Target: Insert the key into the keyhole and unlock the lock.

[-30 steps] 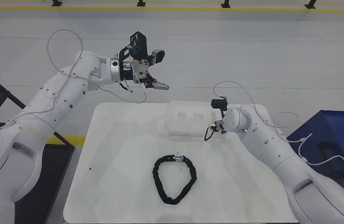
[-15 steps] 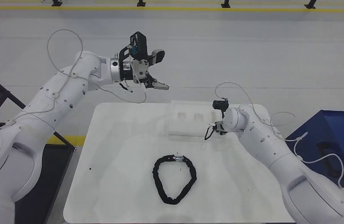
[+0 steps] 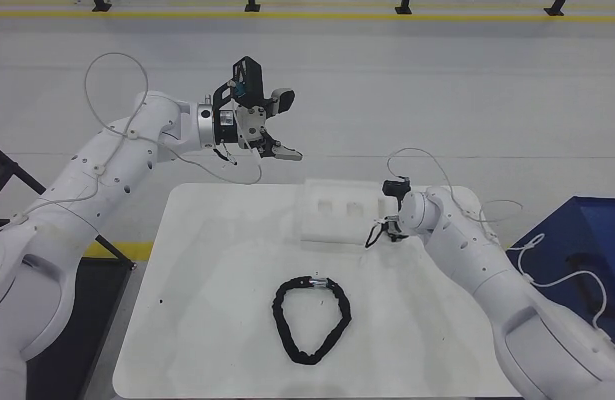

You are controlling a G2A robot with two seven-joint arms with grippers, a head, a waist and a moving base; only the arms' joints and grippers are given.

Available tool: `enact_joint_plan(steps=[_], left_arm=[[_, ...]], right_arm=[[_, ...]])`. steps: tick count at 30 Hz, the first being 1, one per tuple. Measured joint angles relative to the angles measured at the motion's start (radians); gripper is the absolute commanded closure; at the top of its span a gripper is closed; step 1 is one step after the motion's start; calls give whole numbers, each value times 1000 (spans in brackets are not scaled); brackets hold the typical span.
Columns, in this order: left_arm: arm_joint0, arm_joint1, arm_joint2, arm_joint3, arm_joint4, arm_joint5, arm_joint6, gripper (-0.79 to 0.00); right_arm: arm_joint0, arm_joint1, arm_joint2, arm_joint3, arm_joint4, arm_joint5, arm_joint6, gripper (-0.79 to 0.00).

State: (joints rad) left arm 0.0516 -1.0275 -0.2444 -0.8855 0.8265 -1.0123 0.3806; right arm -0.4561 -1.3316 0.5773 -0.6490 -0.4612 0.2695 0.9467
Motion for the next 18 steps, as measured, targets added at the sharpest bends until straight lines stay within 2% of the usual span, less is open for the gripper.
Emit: enact_joint_plan(steps=[10, 14, 18], left_arm=[[0, 0, 0, 0, 0, 0, 0, -785], [0, 0, 0, 0, 0, 0, 0, -785], [0, 0, 0, 0, 0, 0, 0, -785]], right_arm=[[17, 20, 45, -79, -47, 27, 48, 0], [-4, 46, 86, -159, -59, 23, 68, 0], [-54, 88, 168, -274, -25, -56, 102, 0]])
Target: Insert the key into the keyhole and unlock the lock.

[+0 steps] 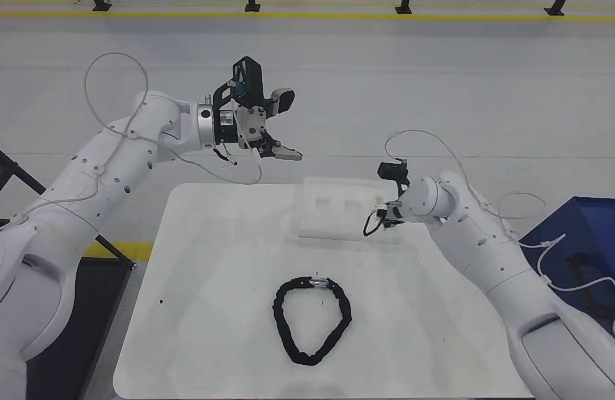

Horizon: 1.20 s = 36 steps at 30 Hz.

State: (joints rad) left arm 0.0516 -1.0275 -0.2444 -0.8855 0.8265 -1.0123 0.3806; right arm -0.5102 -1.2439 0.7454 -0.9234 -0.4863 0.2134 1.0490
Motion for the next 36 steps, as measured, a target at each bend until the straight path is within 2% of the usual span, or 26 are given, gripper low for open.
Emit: enact_joint_plan(steps=[8, 12, 16, 24, 30, 36], left_arm=[[0, 0, 0, 0, 0, 0, 0, -785], [0, 0, 0, 0, 0, 0, 0, -785], [0, 0, 0, 0, 0, 0, 0, -785], [0, 0, 0, 0, 0, 0, 0, -785], [0, 0, 0, 0, 0, 0, 0, -785], [0, 0, 0, 0, 0, 0, 0, -785]], right_arm=[[-162, 83, 201, -268, 95, -130, 62, 0], [-267, 122, 333, -406, 186, -198, 89, 0], [-355, 146, 445, -487, 300, -264, 106, 0], [-438, 163, 577, -460, 561, -370, 108, 0], [-463, 170, 619, -449, 636, -415, 84, 0], [-465, 172, 623, -451, 639, -433, 91, 0]])
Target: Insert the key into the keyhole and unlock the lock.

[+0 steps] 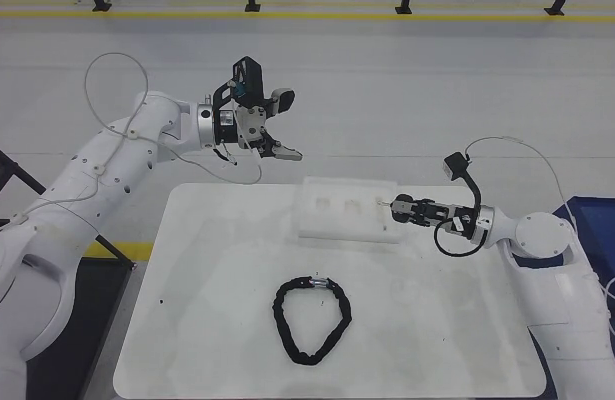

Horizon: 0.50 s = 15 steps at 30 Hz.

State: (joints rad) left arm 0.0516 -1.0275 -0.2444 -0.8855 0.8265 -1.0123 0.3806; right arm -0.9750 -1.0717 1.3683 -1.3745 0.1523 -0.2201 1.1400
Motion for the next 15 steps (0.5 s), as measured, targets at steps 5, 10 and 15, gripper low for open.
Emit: enact_joint_plan(steps=[5, 10, 15], left_arm=[[0, 0, 0, 0, 0, 0, 0, -785], [43, 7, -13, -32, -17, 1, -8, -785], [108, 23, -22, -49, 30, 0, -12, -785]], right_arm=[[0, 0, 0, 0, 0, 0, 0, 0], [0, 0, 0, 0, 0, 0, 0, 0], [0, 0, 0, 0, 0, 0, 0, 0]])
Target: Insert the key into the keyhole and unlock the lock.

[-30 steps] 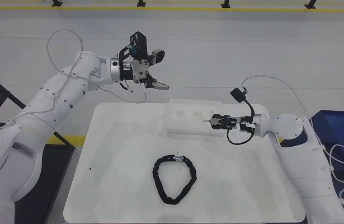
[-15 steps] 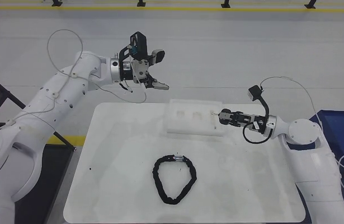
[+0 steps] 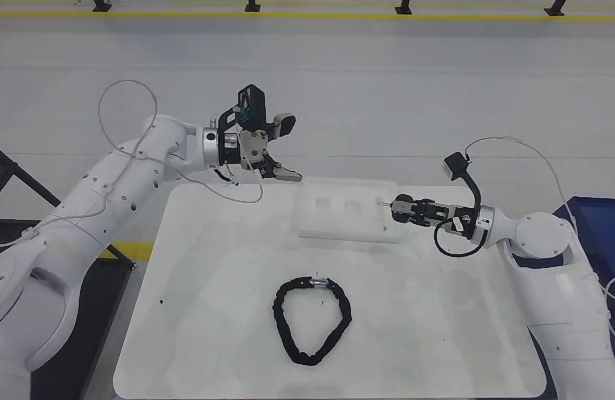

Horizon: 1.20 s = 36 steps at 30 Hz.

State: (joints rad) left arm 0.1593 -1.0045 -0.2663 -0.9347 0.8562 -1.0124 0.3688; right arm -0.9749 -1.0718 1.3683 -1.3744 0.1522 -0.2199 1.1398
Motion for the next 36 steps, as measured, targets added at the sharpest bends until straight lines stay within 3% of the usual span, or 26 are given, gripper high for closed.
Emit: enact_joint_plan(steps=[10, 19, 28, 36], left_arm=[[139, -2, 38, -21, 89, 0, 87, -785], [196, -36, 96, 9, 179, 0, 120, -785], [235, -58, 96, -19, 343, 0, 25, -785], [259, -82, 96, -32, 357, 0, -132, -785]], right_arm=[[0, 0, 0, 0, 0, 0, 0, 0], [0, 0, 0, 0, 0, 0, 0, 0], [0, 0, 0, 0, 0, 0, 0, 0], [0, 0, 0, 0, 0, 0, 0, 0]])
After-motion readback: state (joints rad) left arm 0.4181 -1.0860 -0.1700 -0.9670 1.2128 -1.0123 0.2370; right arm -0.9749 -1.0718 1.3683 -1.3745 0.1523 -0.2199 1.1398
